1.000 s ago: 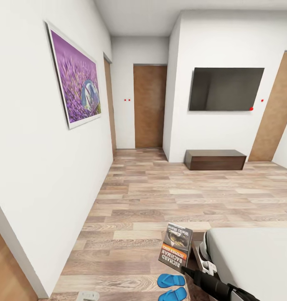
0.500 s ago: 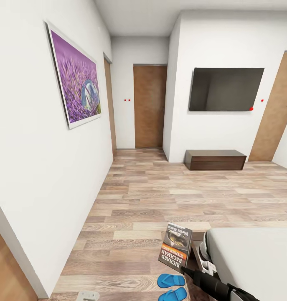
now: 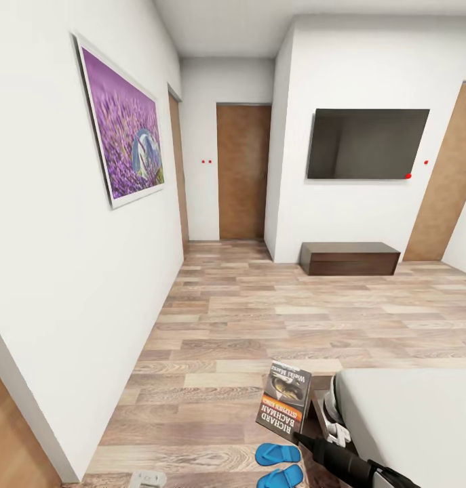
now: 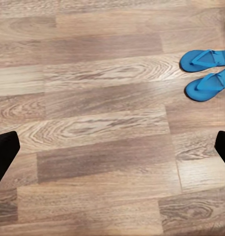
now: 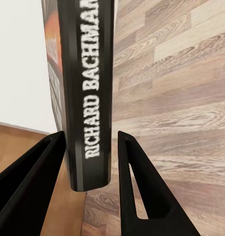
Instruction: In the bedroom, move the book from the bed onto either nightstand, and place the two sandals side by side next to the bed.
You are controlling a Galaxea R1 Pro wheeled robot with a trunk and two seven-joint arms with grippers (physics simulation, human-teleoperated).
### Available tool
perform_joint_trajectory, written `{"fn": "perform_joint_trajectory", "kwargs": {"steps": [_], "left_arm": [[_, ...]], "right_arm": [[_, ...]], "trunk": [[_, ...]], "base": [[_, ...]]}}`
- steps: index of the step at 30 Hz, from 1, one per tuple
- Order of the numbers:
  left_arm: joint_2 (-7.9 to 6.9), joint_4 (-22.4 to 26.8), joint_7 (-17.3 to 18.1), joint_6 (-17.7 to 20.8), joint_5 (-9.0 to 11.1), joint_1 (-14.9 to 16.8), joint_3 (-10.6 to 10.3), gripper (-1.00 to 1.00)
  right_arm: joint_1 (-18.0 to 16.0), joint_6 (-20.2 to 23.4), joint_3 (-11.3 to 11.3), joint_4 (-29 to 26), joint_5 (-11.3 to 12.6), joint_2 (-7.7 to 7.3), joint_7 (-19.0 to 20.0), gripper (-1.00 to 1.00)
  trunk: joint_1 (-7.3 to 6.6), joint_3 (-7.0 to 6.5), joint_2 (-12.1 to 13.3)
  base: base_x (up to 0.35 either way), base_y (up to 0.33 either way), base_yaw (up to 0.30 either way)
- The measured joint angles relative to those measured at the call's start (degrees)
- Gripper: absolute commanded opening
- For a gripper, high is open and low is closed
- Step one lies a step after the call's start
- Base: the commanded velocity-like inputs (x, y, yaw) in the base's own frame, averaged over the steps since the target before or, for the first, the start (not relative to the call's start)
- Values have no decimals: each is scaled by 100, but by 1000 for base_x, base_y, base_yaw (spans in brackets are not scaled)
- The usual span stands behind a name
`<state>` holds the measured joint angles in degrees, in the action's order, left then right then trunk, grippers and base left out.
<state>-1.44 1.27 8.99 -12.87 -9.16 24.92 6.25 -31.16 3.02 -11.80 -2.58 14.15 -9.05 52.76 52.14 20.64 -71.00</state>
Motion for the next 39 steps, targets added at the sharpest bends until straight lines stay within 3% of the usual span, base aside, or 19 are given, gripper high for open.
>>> {"fn": "perform_joint_trajectory", "kwargs": {"steps": [24, 31, 39], "left_arm": [[54, -7, 0, -100, 16, 0, 38, 100], [56, -5, -1, -101, 433, -1, 104, 100], [56, -6, -5, -102, 529, -1, 108, 100]], "right_arm": [[0, 2, -2, 0, 11, 1, 4, -100], [-1, 6, -4, 1, 11, 1, 10, -100], [-1, 3, 1, 1, 10, 1, 11, -100]], "trunk": [[0, 80, 0], [0, 80, 0], [0, 80, 0]], "base": [[0, 0, 0], [0, 0, 100], [0, 0, 212]]}}
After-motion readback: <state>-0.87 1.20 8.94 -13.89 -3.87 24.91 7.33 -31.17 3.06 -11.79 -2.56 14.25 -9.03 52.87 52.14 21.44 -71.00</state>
